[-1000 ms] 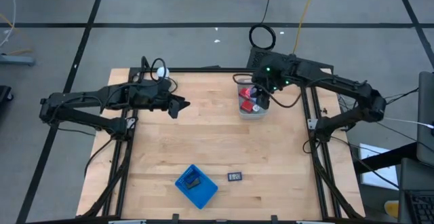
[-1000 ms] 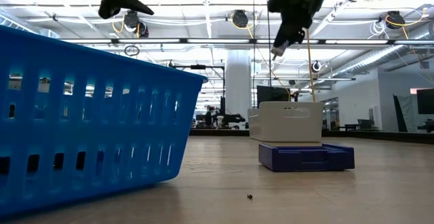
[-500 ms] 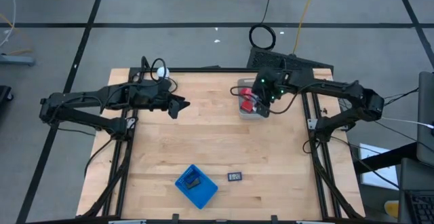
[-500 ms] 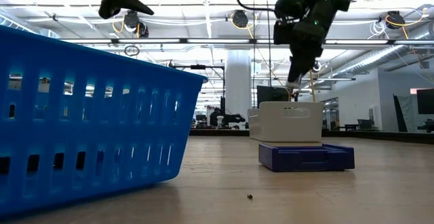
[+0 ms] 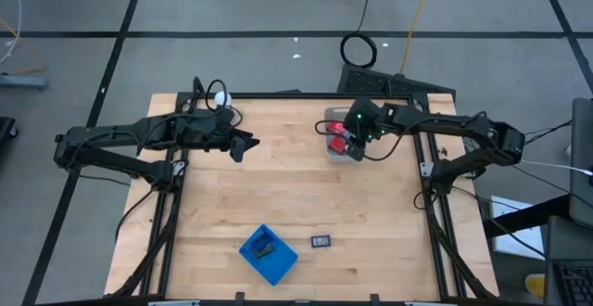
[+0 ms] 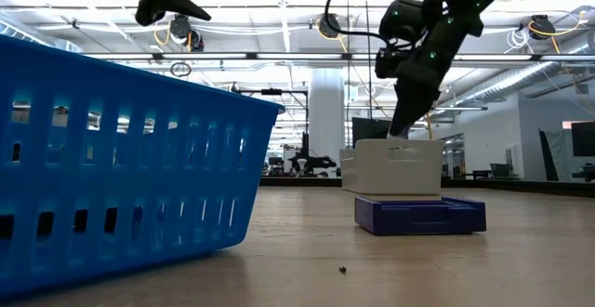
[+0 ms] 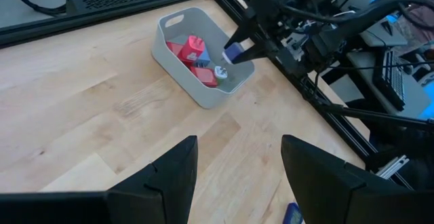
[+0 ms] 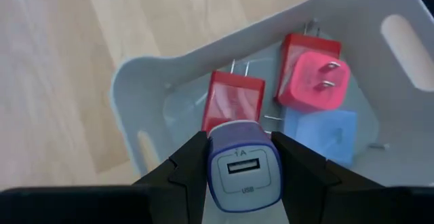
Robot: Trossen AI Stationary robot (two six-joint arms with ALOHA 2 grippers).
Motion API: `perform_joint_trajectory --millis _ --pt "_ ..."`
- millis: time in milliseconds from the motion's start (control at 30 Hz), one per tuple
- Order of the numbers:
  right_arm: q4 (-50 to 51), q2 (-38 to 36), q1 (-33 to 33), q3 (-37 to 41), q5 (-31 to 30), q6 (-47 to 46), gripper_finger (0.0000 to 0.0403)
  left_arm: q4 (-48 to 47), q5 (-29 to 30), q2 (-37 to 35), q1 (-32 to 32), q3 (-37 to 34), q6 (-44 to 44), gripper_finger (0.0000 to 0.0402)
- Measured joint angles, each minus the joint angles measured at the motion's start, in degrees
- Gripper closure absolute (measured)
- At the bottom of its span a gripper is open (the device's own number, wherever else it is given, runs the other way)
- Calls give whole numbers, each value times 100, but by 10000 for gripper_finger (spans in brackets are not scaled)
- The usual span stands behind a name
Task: Pick & Place Office items
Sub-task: Put the violet charger adapter into the gray bin
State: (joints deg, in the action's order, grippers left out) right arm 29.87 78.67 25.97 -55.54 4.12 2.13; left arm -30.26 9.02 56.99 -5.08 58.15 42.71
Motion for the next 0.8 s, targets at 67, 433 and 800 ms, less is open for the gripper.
perform_joint_trajectory --millis 67,433,800 --pt "-205 0 30 97 -56 -46 274 1 0 0 -1 0 1 188" --pt "-881 0 30 431 -131 -291 274 4 0 0 -2 0 22 188" --pt "-1251 0 33 735 -160 -294 274 7 -1 0 -2 0 -2 188"
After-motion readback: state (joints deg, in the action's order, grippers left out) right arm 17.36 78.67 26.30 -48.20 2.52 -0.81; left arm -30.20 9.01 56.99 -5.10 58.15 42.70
